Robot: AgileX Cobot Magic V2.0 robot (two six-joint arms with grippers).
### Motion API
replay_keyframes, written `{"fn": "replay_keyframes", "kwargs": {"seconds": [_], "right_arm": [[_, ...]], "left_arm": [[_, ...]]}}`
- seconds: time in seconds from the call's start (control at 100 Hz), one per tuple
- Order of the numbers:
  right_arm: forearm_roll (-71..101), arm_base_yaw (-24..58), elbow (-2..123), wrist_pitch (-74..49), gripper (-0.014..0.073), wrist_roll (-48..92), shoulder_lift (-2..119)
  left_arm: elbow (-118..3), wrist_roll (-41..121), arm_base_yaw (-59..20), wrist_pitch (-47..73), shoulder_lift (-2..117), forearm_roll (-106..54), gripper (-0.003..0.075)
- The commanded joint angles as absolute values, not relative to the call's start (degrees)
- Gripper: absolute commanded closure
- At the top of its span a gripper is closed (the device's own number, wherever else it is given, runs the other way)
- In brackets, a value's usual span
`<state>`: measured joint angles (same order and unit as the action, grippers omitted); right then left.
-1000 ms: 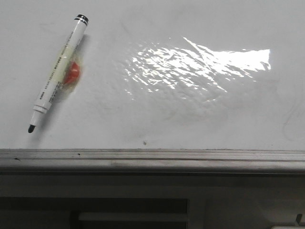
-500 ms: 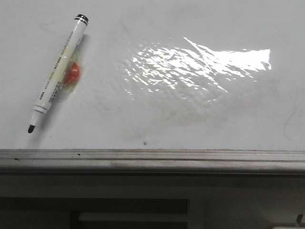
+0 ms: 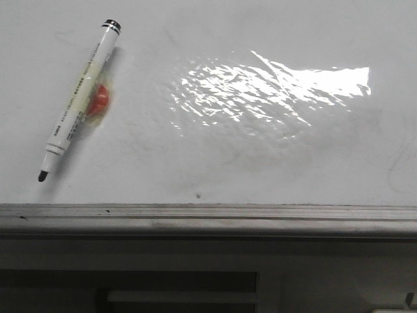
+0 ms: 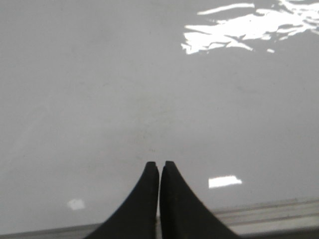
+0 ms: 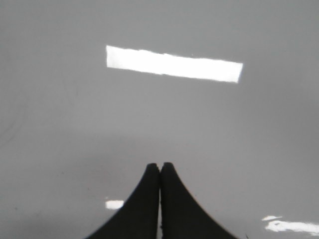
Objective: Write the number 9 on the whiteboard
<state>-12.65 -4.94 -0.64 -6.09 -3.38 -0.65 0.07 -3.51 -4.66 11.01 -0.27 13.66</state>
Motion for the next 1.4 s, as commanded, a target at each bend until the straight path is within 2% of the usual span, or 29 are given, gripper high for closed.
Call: {"fn": "replay_keyframes", "kwargs": {"seconds": [0.0, 0.18, 0.44, 0.56, 0.71, 1.02, 1.09, 1.24, 1.39], "right_arm": [[-7.39, -5.19, -2.15, -0.78, 0.0655, -3.42, -1.03], [1.60, -5.19, 0.15, -4.31, 0.0655, -3.42, -0.90], [3.06, -5.19, 6.57, -10.15, 0.0655, -3.42, 0.20], [3.06, -5.19, 10.95, -16.52, 0.0655, -3.42, 4.16], [3.06, -5.08, 13.54, -15.95, 0.0655, -3.42, 9.43], [3.06, -5.08, 13.80, -14.36, 0.0655, -3.42, 10.02], [3.06, -5.08, 13.80, -15.39, 0.0655, -3.42, 10.02], [3.06, -5.08, 13.80, -16.08, 0.0655, -3.42, 10.02], [3.06, -5.08, 13.80, -16.08, 0.0655, -3.42, 10.02]], "left_arm": [[1.12, -3.82, -4.50, 2.16, -1.82, 12.33, 0.0741], [-0.10, -3.92, -4.50, 0.00, -1.82, 4.38, 0.0741], [-8.98, -3.82, -4.50, 11.39, 3.38, 2.04, 0.0741], [-10.94, -3.82, -4.50, 5.54, 7.17, 0.81, 0.0741], [-11.00, -3.82, -4.50, 2.19, 11.80, 0.81, 0.0741], [-11.00, -3.82, -4.50, 1.78, 15.66, 0.81, 0.0737], [-11.00, -3.82, -4.50, 0.90, 15.66, 0.81, 0.0697], [-11.00, -3.82, -4.50, -2.33, 15.66, 0.81, 0.0509], [-10.90, -3.82, -4.50, -5.79, 15.66, 1.12, 0.0477]]}}
